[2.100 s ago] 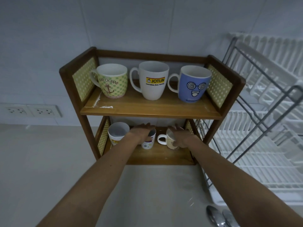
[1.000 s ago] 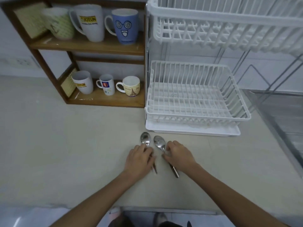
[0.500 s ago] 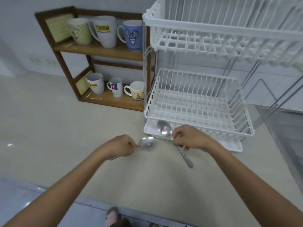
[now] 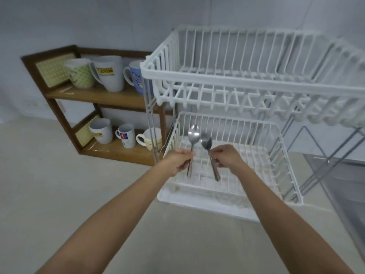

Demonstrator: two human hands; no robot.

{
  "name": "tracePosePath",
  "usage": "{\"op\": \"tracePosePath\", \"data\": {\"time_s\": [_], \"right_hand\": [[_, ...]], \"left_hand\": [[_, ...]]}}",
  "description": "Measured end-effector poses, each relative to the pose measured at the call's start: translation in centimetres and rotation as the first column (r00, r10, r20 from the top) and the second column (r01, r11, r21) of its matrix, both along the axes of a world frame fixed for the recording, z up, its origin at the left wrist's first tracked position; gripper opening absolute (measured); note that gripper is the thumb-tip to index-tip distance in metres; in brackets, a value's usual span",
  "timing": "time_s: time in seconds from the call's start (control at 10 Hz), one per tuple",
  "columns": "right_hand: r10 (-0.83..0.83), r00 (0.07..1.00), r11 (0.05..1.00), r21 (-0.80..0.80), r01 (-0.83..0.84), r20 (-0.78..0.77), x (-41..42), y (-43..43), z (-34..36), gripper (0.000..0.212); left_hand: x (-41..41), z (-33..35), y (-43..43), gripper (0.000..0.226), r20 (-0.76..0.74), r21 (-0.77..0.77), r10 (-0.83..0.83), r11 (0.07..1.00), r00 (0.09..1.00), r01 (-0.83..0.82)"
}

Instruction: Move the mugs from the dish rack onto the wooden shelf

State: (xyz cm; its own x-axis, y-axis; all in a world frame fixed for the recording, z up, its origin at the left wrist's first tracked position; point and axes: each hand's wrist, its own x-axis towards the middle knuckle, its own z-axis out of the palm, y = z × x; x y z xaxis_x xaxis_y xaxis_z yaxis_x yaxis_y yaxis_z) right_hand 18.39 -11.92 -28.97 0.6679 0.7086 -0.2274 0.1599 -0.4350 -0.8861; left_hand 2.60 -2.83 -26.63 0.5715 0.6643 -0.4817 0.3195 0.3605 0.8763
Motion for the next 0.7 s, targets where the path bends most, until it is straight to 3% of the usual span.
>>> {"op": "tracePosePath", "data": {"time_s": [0.1,0.3,0.4,0.5,0.7], "right_hand": [[-0.02,1.0,0.997,-0.079,0.02,0.008,1.0,1.7,-2.7,0.007],[-0.031,0.996,0.991,-0.124,0.042,0.087,1.2,2.7,-5.0,0.01],[-0.027,0.988,0.991,-0.123,0.046,0.154,1.0,2.9,-4.9,0.008],[-0.02,0.98,0.992,-0.12,0.044,0.196,0.9,3.0,-5.4,0.009],[-0.031,0.974,0.987,-0.148,0.065,0.226,0.2,2.7,-5.1,0.015]], "left_hand": [[2.7,-2.7,1.4,0.022,-0.078,0.016,0.044,0.999,0.996,-0.043],[4.2,-5.0,1.9,0.01,-0.249,0.133,-0.001,0.991,0.968,0.035],[4.5,-5.0,2.0,0.023,-0.288,0.204,-0.015,0.976,0.957,0.077],[4.7,-5.4,2.4,0.016,-0.402,0.301,-0.065,0.933,0.913,0.199],[4.6,-5.7,2.0,0.031,-0.576,0.385,-0.057,0.861,0.816,0.332]]}}
